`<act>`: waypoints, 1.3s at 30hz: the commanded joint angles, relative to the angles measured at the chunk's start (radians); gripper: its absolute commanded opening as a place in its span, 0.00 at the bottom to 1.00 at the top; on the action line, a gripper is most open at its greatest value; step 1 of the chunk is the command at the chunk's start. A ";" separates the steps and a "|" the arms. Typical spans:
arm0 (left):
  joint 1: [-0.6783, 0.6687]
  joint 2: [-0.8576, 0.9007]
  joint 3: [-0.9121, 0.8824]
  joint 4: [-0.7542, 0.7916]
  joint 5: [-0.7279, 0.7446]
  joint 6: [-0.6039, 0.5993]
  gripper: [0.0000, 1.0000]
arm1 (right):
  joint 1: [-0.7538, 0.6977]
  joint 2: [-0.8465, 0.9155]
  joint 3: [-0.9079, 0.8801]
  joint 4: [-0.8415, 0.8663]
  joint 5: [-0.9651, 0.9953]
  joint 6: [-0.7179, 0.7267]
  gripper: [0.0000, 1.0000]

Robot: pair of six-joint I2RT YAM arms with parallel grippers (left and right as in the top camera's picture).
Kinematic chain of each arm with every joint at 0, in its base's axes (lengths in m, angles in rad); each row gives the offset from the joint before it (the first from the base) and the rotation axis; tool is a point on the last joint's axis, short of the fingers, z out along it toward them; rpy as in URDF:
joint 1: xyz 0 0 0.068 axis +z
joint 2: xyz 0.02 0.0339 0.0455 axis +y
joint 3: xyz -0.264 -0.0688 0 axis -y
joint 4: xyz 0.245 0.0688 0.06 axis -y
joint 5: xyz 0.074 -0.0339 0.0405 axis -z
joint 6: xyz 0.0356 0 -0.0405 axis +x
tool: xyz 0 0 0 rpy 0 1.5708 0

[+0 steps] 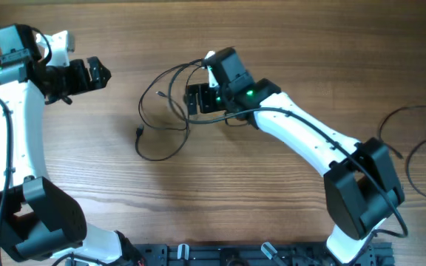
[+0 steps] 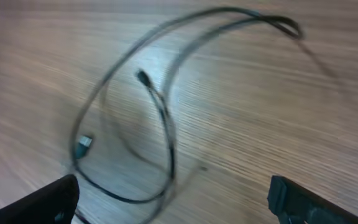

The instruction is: Untangle cables

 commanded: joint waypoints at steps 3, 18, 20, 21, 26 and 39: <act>0.002 -0.003 0.002 -0.003 0.051 0.012 1.00 | 0.046 0.130 0.016 0.079 -0.037 -0.099 1.00; 0.002 -0.003 0.002 -0.008 0.051 0.012 1.00 | 0.046 0.267 0.017 0.213 -0.428 -0.456 1.00; 0.002 -0.003 0.002 -0.008 0.051 0.012 1.00 | 0.046 0.267 0.017 0.213 -0.500 -0.496 1.00; 0.002 -0.003 0.002 -0.008 0.051 0.012 1.00 | 0.046 0.267 0.017 0.211 -0.512 -0.505 1.00; 0.002 -0.003 0.002 -0.009 0.062 0.012 1.00 | 0.046 0.267 0.017 0.149 -0.515 -0.586 1.00; 0.002 -0.003 0.002 -0.016 0.096 0.013 1.00 | 0.047 0.269 0.017 0.083 -0.496 -0.731 1.00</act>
